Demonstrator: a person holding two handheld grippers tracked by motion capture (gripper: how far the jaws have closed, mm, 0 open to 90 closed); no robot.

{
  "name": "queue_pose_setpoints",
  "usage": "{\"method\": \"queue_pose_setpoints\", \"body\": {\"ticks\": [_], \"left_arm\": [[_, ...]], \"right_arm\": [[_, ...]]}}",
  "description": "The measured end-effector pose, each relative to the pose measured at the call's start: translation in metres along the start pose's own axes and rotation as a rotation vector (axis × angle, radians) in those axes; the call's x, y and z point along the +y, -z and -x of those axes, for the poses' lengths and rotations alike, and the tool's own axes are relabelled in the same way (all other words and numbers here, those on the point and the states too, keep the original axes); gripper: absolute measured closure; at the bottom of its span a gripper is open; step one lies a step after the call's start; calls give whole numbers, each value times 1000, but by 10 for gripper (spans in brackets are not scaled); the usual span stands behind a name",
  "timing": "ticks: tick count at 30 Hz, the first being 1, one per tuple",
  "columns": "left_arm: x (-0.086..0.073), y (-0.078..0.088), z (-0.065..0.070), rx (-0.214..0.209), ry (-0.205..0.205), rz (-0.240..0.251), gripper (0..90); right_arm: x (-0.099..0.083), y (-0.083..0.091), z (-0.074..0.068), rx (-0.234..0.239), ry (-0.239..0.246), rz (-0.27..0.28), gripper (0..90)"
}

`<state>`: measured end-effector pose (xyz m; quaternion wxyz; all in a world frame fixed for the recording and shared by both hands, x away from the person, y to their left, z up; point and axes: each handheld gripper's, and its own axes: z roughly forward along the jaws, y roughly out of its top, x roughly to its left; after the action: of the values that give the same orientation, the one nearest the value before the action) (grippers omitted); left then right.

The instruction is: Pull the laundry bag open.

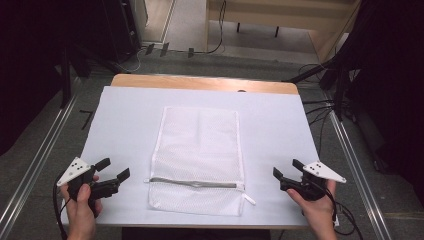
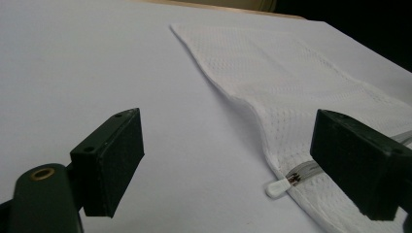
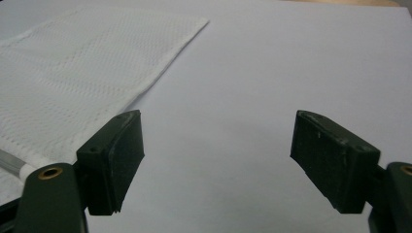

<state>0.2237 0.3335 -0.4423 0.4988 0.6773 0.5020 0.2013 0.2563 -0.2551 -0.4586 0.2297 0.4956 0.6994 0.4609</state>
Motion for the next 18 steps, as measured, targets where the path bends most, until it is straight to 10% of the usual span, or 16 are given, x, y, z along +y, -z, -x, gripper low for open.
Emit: {"method": "queue_pose_setpoints", "body": {"ticks": [18], "left_arm": [[0,3,-11,4,0,-1,16]], "right_arm": [[-9,4,34,-54,-55,-20,156]]}}
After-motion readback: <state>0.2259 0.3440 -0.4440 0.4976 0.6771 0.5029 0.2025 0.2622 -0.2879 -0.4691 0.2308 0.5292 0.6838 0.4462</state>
